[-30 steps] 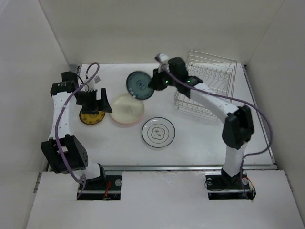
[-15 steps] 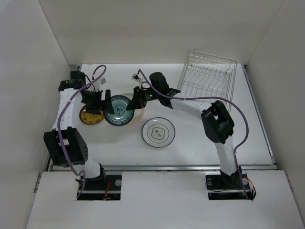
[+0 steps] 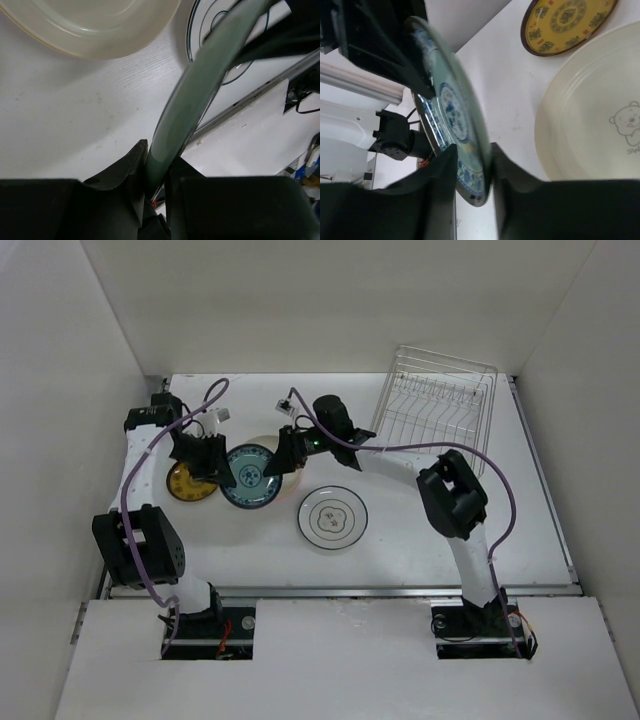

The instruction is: Unload the plates from the dish rack

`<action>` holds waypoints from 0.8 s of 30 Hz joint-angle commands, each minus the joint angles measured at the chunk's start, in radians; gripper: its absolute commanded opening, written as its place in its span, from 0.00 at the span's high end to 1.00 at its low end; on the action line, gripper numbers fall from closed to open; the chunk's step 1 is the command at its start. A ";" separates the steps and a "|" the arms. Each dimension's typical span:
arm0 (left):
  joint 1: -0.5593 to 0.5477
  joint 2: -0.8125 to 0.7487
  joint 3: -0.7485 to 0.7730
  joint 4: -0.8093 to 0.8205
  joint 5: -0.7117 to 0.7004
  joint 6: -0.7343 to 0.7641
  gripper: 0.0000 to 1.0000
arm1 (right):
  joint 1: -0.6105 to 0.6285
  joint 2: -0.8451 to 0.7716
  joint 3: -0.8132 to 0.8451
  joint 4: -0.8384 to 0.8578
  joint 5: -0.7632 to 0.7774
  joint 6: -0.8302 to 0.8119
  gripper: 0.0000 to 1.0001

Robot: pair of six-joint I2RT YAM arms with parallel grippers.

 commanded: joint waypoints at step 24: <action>0.490 0.331 0.100 0.164 -0.034 -0.310 1.00 | -0.027 -0.186 -0.087 -0.036 0.100 -0.084 0.00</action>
